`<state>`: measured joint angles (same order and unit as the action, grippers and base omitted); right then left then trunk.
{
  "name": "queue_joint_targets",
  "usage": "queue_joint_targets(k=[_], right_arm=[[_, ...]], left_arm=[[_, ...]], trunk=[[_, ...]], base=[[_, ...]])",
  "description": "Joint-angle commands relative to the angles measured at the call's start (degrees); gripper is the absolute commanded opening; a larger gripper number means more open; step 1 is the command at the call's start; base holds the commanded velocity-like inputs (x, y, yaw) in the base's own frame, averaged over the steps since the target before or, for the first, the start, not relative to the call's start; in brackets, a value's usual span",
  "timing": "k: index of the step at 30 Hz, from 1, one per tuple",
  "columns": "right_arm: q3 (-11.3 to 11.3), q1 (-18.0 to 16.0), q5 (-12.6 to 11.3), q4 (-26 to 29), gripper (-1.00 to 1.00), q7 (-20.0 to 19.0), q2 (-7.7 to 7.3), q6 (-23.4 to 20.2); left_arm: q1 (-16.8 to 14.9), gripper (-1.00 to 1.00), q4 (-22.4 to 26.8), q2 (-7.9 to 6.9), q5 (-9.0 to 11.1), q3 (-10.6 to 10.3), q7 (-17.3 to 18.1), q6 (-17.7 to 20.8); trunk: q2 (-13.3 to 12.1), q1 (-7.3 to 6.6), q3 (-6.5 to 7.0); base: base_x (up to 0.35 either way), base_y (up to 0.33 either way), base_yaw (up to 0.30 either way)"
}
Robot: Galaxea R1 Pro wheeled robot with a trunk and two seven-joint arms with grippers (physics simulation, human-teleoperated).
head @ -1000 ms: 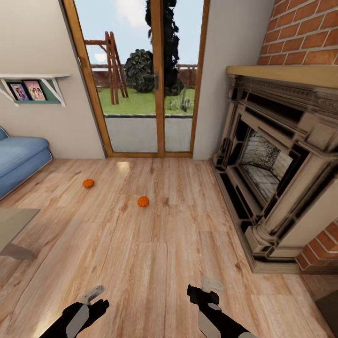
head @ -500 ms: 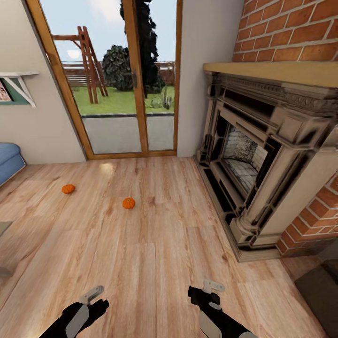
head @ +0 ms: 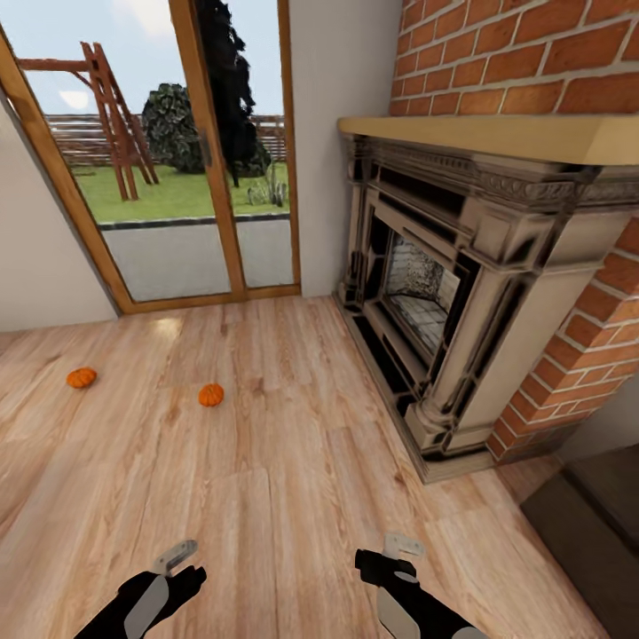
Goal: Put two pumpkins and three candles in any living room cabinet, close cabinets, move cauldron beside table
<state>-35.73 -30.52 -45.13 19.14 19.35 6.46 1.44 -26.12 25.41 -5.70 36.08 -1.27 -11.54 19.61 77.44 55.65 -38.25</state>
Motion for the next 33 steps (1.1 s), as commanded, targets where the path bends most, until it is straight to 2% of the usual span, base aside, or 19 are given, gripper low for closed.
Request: queue_joint_targets(k=[1,33], right_arm=[[-0.5,-0.1,-0.6,0.0,1.0,0.3,-0.03,0.1],[-0.5,-0.1,-0.6,-0.1,1.0,0.2,-0.05,0.1]], left_arm=[[0.0,1.0,0.2,-0.02,0.6,-0.1,-0.4,0.3],[0.0,1.0,0.2,-0.02,0.5,-0.1,-0.4,0.3]], trunk=[[0.0,0.01,-0.03],[0.0,0.01,0.32]], base=[[0.054,0.019,-0.276],[0.038,0.025,-0.279]])
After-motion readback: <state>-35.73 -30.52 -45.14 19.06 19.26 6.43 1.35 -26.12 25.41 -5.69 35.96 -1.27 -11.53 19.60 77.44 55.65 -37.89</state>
